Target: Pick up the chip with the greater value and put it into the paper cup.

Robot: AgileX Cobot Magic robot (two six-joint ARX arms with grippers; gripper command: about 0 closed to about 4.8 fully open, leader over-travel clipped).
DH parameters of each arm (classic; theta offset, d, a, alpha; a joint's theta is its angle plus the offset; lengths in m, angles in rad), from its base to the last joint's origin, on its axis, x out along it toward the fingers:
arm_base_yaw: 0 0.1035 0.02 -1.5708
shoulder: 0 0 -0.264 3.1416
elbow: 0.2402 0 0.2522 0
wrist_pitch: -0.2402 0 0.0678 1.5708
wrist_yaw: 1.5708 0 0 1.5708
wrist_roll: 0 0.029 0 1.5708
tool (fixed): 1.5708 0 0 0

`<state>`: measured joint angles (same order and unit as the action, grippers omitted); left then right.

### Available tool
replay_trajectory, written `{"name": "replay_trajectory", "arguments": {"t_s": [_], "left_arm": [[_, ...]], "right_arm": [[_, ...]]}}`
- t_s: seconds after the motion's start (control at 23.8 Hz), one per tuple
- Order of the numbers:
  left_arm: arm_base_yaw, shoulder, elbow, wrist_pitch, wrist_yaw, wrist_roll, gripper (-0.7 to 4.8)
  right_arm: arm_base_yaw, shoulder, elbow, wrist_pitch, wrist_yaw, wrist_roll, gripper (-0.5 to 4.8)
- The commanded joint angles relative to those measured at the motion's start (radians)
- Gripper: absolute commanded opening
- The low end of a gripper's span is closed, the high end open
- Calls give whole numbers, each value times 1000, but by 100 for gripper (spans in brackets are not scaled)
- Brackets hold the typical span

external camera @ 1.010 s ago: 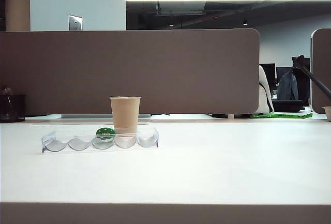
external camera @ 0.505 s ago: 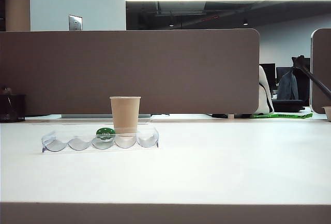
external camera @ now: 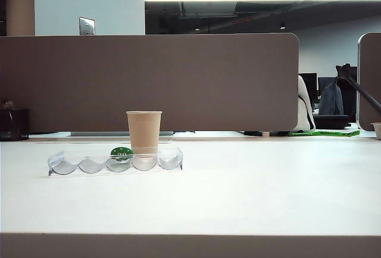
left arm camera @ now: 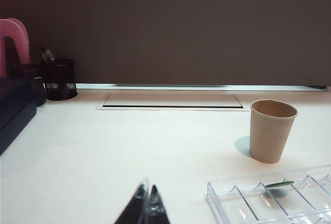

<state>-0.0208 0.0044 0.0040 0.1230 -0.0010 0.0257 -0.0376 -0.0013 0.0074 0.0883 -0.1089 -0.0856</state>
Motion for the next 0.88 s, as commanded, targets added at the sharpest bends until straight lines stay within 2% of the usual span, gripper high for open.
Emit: {"name": "replay_trajectory", "arguments": {"t_s": [0.04,0.25,0.88], "left_arm": [[0,1,3,13,5,1,-5],[0,1,3,13,5,35,-5],[0,1,3,-13,4,23,-5]], "right_arm": [[0,-1,-1,-31,2,-2,-2],[0,-1,-1,-36,19,-2,-2],[0,-1,-1,-40,21,0,-1]]}}
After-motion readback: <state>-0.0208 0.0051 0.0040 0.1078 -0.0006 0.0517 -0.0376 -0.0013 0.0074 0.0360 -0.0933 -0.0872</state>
